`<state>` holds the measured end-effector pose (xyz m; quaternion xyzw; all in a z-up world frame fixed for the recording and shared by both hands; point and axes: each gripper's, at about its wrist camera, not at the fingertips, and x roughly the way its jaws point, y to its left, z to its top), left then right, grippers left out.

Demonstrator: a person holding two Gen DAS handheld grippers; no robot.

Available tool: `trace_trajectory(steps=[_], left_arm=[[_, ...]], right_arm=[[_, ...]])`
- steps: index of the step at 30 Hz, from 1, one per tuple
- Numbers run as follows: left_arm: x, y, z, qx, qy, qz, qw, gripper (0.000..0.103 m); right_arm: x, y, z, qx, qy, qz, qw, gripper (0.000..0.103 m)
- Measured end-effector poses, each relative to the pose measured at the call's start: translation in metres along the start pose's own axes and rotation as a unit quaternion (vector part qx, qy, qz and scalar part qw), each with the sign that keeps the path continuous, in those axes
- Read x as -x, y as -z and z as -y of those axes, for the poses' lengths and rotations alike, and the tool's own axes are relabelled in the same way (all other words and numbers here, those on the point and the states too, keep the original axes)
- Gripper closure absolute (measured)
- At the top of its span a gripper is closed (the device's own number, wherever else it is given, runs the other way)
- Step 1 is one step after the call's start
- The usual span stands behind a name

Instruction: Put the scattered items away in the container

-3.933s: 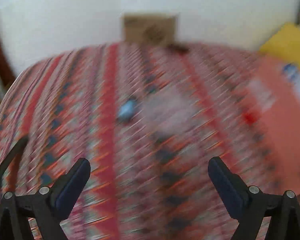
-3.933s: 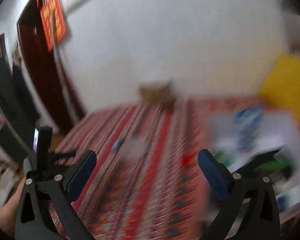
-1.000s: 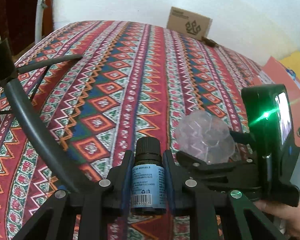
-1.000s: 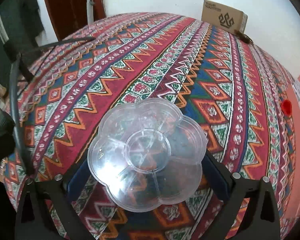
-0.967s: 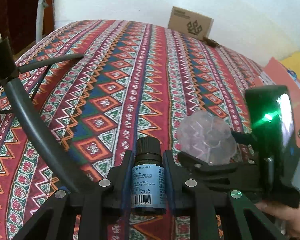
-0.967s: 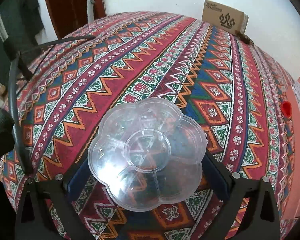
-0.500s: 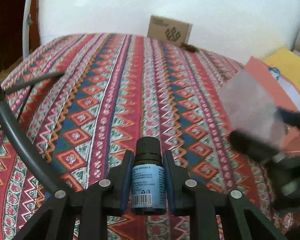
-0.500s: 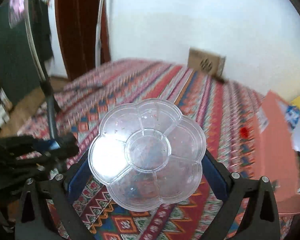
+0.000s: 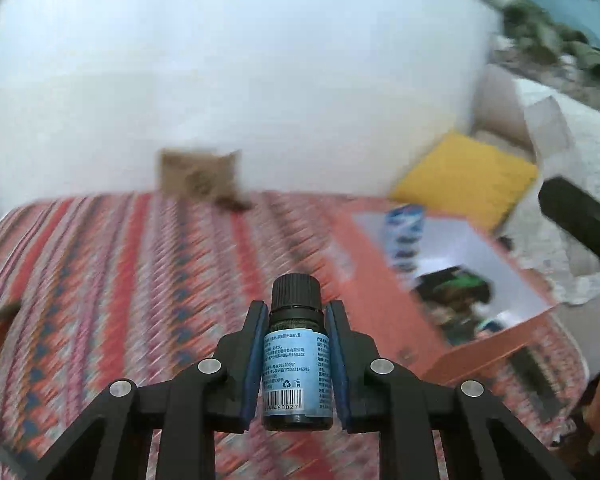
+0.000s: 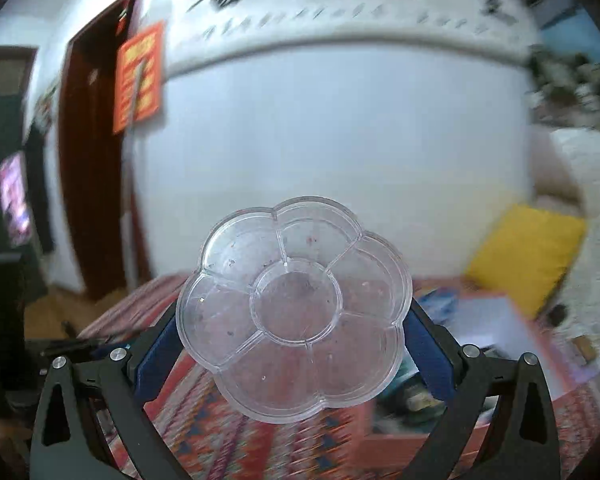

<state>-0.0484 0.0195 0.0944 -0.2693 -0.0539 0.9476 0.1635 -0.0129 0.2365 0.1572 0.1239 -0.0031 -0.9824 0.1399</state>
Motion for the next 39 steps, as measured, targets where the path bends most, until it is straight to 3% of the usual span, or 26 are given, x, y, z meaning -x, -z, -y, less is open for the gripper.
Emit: trace_trajectory(steps=[6,9,13,15,17,18,19,22,29,34,39], left_arm=[[-0.028,-0.049,0.082,-0.054,0.054,0.016,0.9970,0.080],[-0.053,-0.067,0.118,-0.073,0.070,0.016,0.9947,0.080],[-0.104,-0.077,0.151,-0.079,0.090,-0.005,0.9928,0.079],[-0.145,-0.071,0.156,-0.066,0.091,-0.042,0.9928,0.079],[-0.186,-0.064,0.159,-0.052,0.089,-0.081,0.9914,0.054],[-0.193,-0.062,0.157,-0.047,0.084,-0.088,0.9915,0.021],[-0.194,-0.061,0.154,-0.043,0.078,-0.089,0.9920,0.010],[-0.198,-0.059,0.144,-0.032,0.059,-0.095,0.9932,0.010],[-0.208,-0.053,0.122,-0.005,0.016,-0.107,0.9942,0.003],[-0.173,-0.056,0.114,-0.036,-0.038,-0.065,0.9965,0.001],[-0.123,-0.058,0.103,-0.060,-0.108,-0.008,0.9923,0.000]], right_arm=[[0.045,-0.047,0.070,-0.045,0.076,0.086,0.992,0.002],[0.059,-0.059,0.104,-0.059,0.108,0.103,0.987,0.001],[0.033,-0.048,0.146,-0.079,0.143,0.063,0.985,0.001],[0.006,-0.037,0.165,-0.094,0.143,0.026,0.985,0.001],[-0.033,-0.020,0.182,-0.105,0.124,-0.037,0.986,0.001],[-0.054,-0.010,0.191,-0.114,0.113,-0.073,0.984,0.001],[-0.071,0.003,0.200,-0.135,0.111,-0.101,0.979,0.000],[-0.093,0.020,0.214,-0.158,0.128,-0.141,0.969,0.000],[-0.078,0.008,0.209,-0.186,0.110,-0.112,0.970,0.000],[-0.075,0.000,0.196,-0.181,0.108,-0.103,0.972,0.000],[-0.067,-0.015,0.161,-0.161,0.106,-0.077,0.978,0.000]])
